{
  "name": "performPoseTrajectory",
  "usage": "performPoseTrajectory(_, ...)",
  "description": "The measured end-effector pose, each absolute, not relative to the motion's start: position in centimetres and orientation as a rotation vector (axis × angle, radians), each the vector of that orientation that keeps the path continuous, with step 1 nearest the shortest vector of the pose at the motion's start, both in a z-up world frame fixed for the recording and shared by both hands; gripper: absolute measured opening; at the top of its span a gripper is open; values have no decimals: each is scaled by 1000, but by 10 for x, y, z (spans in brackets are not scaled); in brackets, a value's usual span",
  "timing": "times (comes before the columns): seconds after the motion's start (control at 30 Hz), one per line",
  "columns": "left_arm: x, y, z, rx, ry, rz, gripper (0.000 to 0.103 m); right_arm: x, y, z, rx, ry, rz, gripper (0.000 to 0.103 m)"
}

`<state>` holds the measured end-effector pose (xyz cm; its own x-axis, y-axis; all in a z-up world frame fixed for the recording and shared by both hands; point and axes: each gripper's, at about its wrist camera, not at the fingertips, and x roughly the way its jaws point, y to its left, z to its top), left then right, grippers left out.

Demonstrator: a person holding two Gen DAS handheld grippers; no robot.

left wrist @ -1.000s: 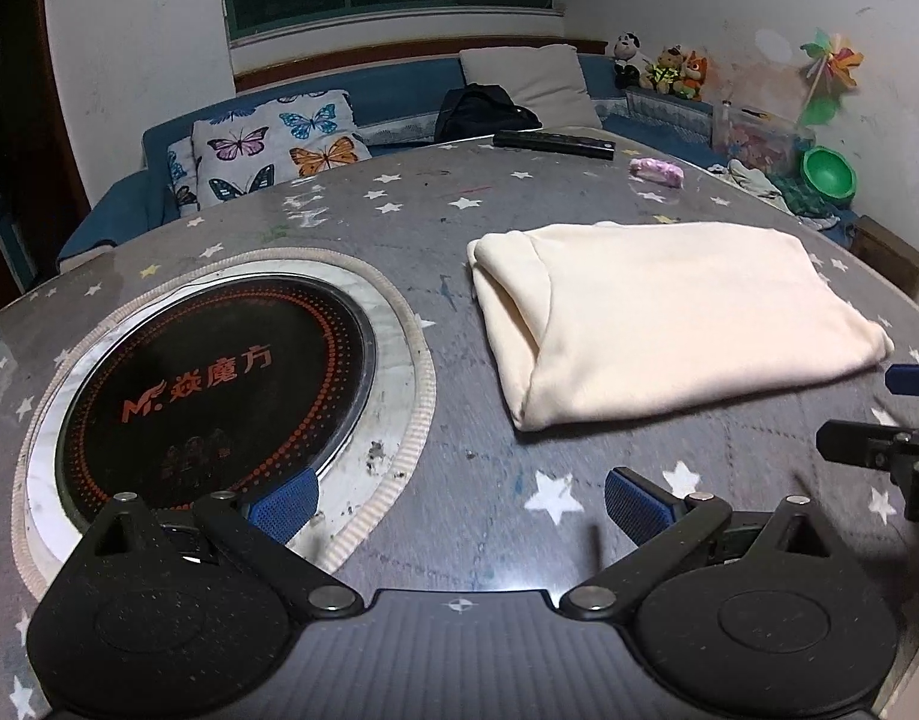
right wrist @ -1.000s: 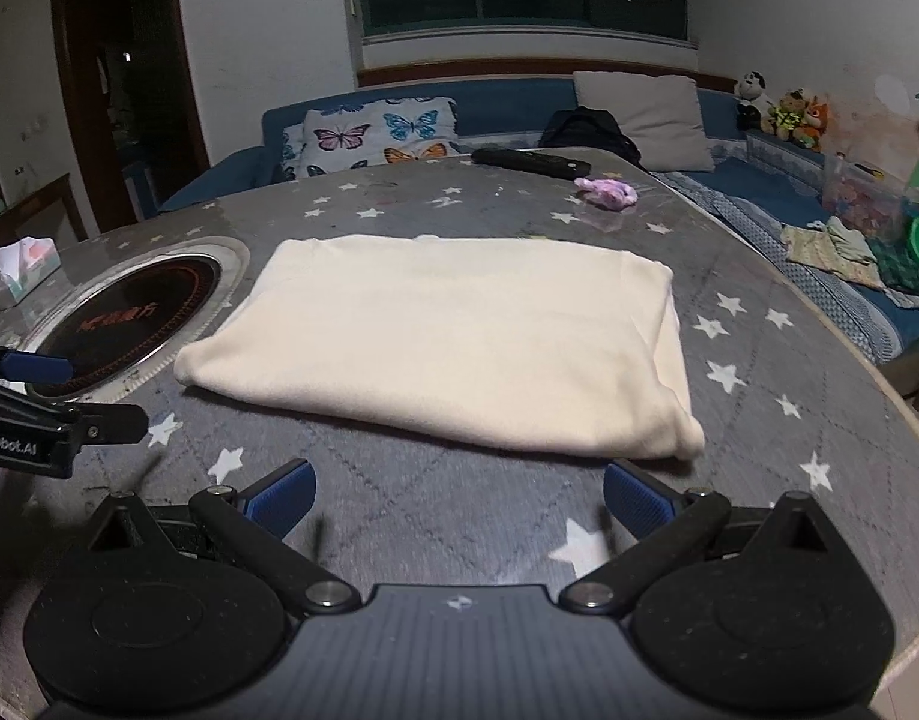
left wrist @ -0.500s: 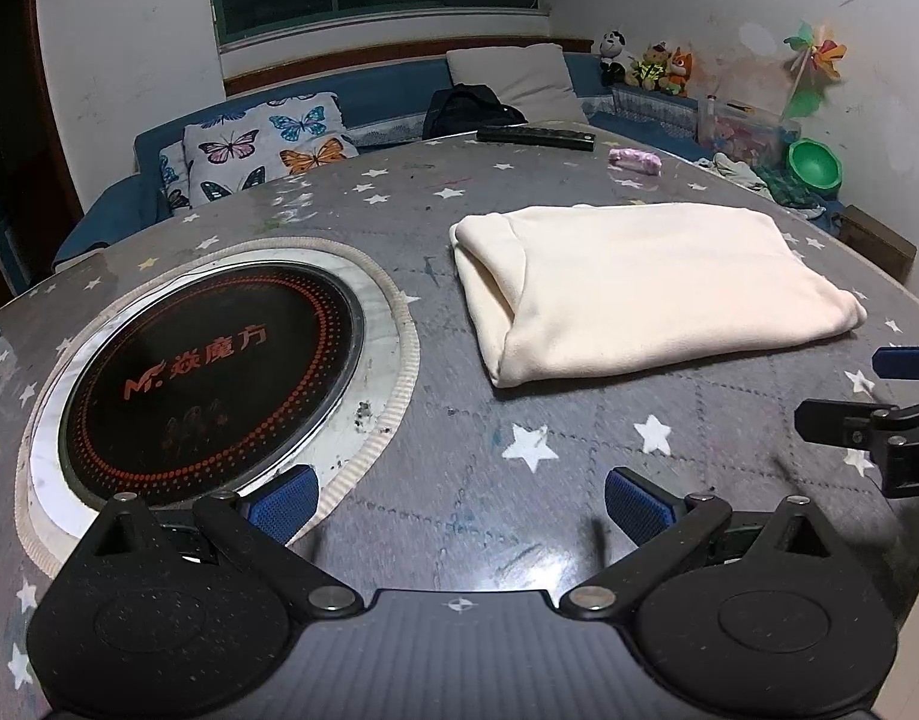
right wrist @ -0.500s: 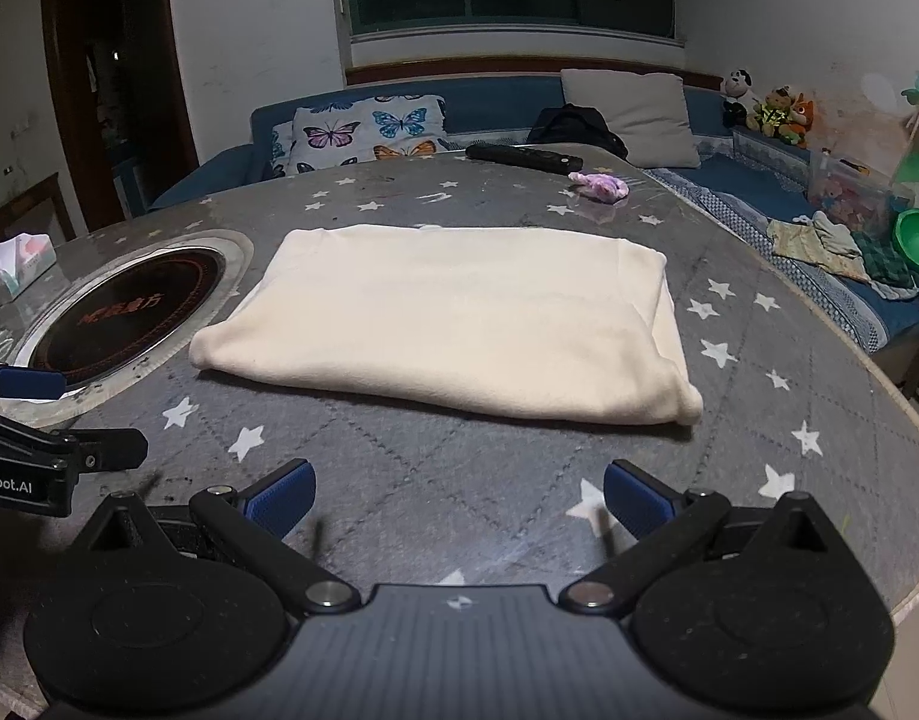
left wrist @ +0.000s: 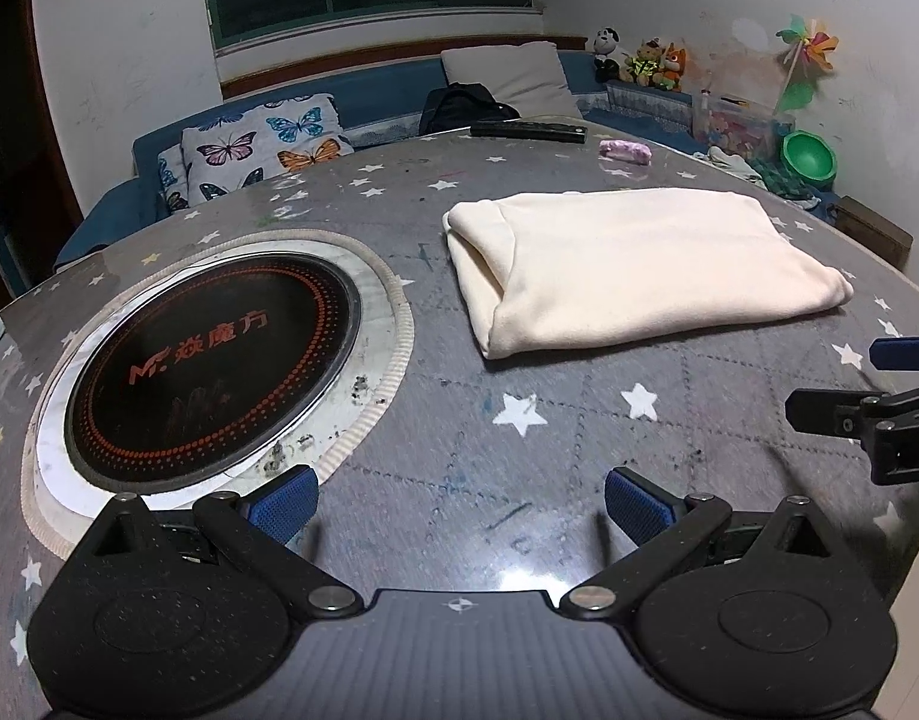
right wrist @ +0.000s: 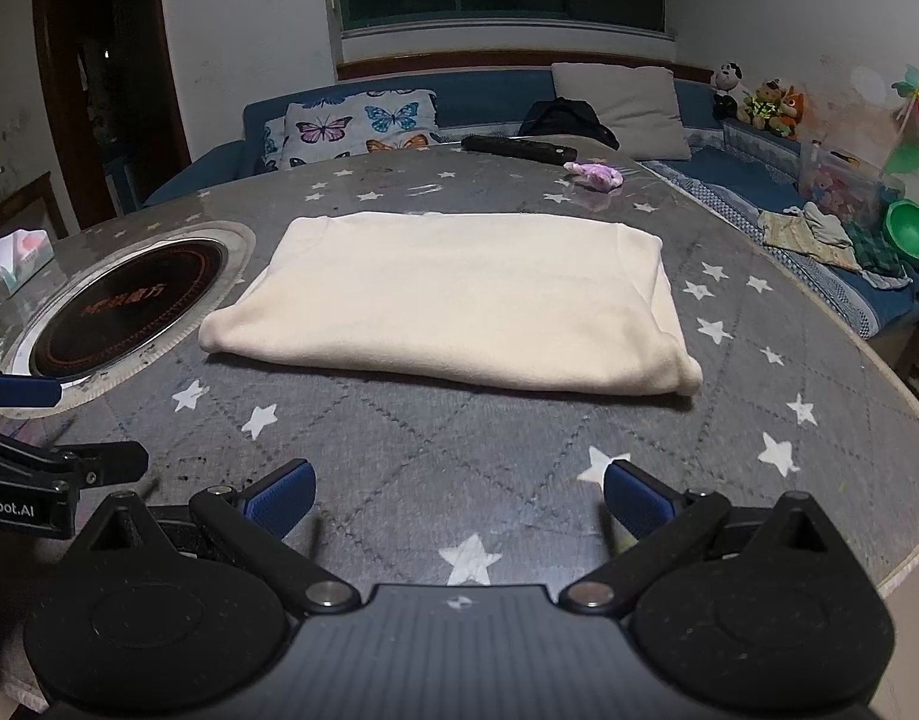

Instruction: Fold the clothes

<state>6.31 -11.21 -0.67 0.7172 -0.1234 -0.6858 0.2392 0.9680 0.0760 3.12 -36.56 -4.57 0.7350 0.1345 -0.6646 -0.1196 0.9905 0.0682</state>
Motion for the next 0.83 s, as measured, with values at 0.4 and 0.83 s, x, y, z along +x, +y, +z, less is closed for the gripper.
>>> performPoseTrajectory(0.4, 55, -114, -8, 173, 744, -198, 103, 23, -361, -45, 29, 728, 140, 103)
performPoseTrajectory(0.83, 49, -120, -5, 177, 732, -210, 103, 19, -361, -45, 35, 722, 143, 103)
